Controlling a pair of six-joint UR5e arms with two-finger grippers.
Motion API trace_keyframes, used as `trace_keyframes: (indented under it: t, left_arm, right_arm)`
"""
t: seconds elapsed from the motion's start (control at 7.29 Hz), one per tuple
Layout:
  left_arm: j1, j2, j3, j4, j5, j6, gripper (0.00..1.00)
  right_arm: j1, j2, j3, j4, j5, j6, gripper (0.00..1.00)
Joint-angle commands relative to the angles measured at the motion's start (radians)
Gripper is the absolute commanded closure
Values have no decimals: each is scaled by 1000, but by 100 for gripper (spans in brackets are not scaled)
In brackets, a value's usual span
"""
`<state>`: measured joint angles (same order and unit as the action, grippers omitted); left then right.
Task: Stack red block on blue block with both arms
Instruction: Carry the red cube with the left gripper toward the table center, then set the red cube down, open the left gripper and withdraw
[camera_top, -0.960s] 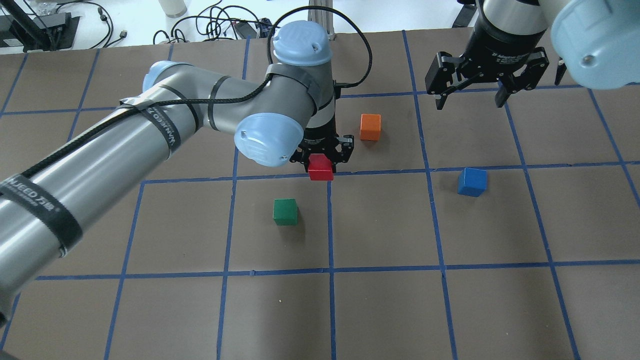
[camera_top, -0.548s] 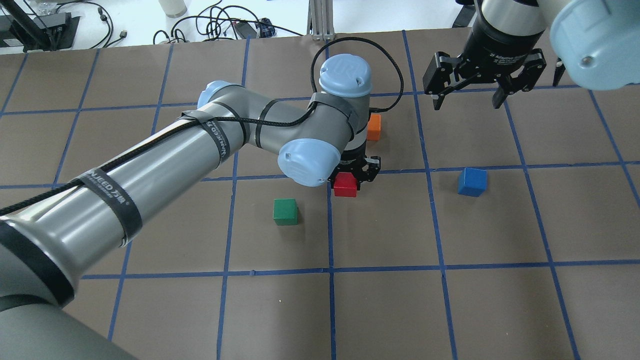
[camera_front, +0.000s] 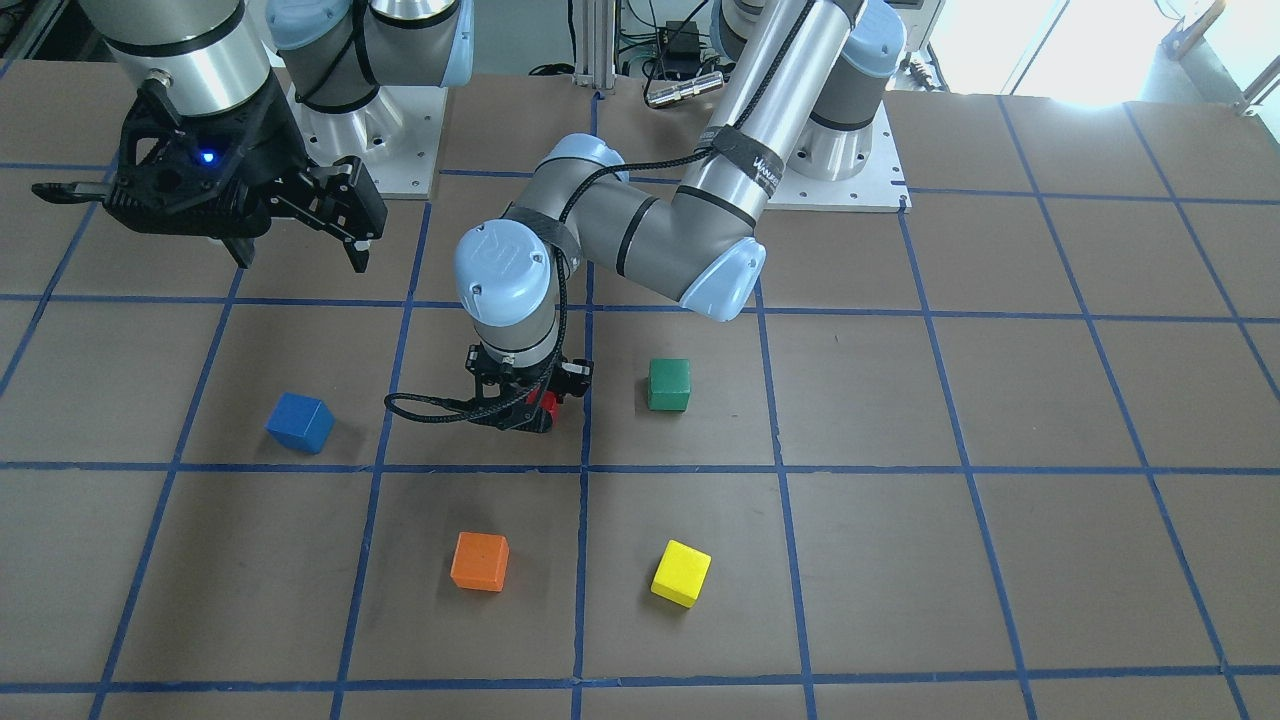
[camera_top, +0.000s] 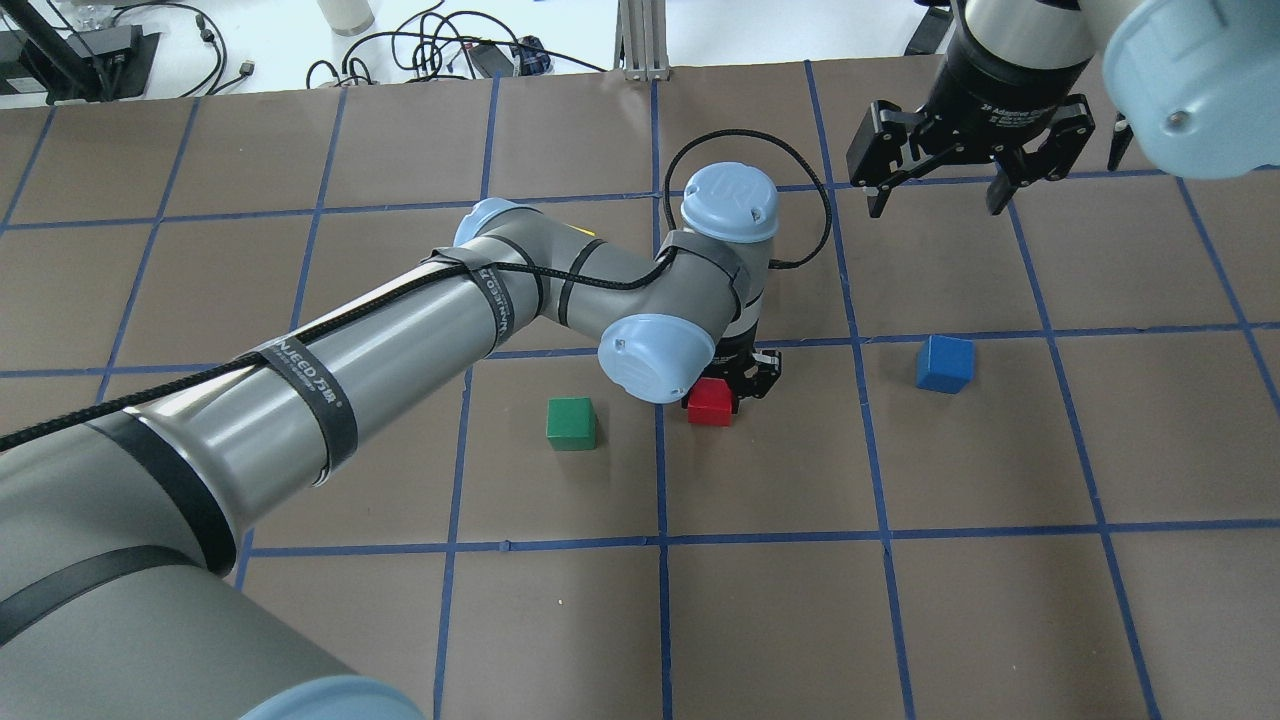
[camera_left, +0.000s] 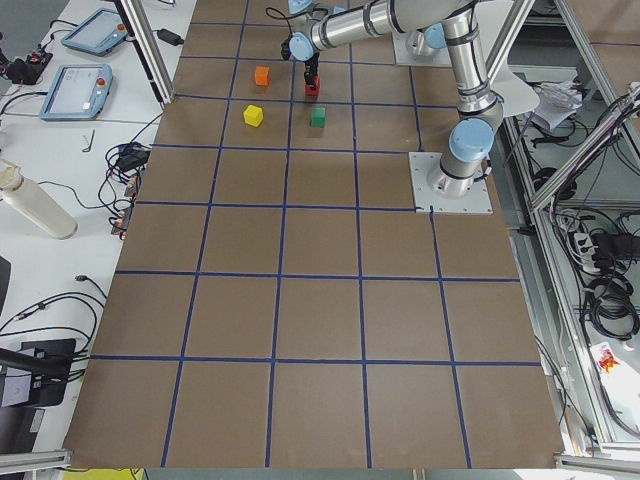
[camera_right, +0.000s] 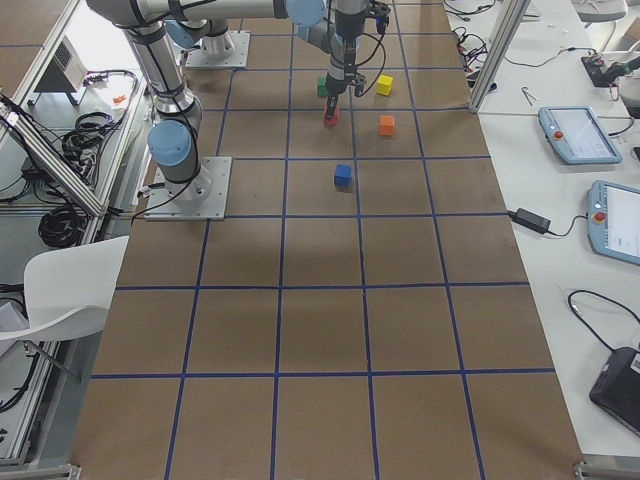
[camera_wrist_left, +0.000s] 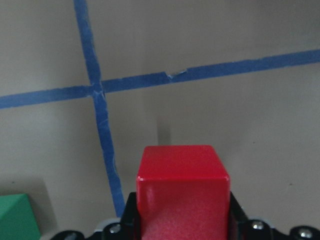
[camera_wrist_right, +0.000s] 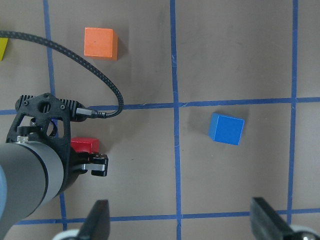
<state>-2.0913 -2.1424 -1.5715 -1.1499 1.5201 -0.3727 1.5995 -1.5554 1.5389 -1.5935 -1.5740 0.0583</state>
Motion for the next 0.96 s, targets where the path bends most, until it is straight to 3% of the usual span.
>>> trace_keyframes:
  t: [0.0, 0.27, 0.82]
  left_arm:
    - [3, 25, -10, -13, 5, 1, 0]
    - [51, 91, 4, -101, 14, 15, 0]
    - [333, 306, 5, -230, 18, 192, 0]
  right_arm:
    - [-1, 0, 0, 1, 0, 0, 0]
    - [-1, 0, 0, 3, -3, 0, 0]
    - [28, 11, 21, 6, 8, 6, 0]
